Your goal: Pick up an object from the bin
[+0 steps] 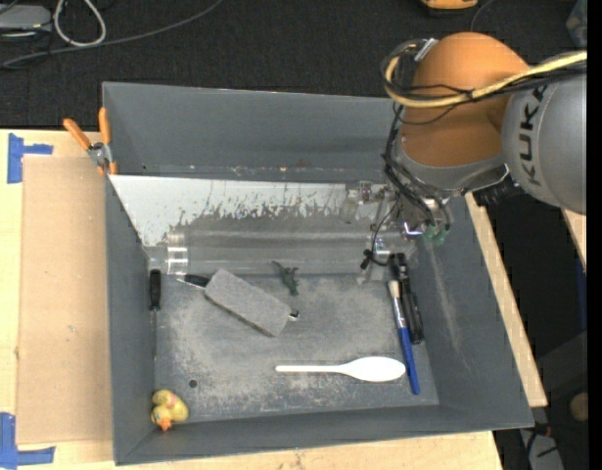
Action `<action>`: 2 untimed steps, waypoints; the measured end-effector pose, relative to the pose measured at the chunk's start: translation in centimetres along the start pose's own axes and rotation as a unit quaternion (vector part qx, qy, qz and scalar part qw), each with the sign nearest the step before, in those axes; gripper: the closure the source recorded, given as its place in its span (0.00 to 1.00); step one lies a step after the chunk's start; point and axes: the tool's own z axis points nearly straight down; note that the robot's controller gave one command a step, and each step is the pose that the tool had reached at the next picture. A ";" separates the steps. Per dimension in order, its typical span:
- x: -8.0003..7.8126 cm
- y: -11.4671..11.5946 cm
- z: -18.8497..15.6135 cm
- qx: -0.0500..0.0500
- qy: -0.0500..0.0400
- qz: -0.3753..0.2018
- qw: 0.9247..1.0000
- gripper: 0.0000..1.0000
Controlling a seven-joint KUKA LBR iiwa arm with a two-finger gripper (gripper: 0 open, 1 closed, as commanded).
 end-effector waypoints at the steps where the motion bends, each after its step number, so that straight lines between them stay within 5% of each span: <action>1: -0.1 0.0 -0.2 0.000 -0.003 0.000 1.000 0.00; 2: 4.6 -0.1 8.9 0.000 -0.003 0.017 1.000 0.00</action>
Offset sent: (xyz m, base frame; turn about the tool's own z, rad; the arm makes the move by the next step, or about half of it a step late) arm -0.0872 -0.0030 -0.1664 0.0668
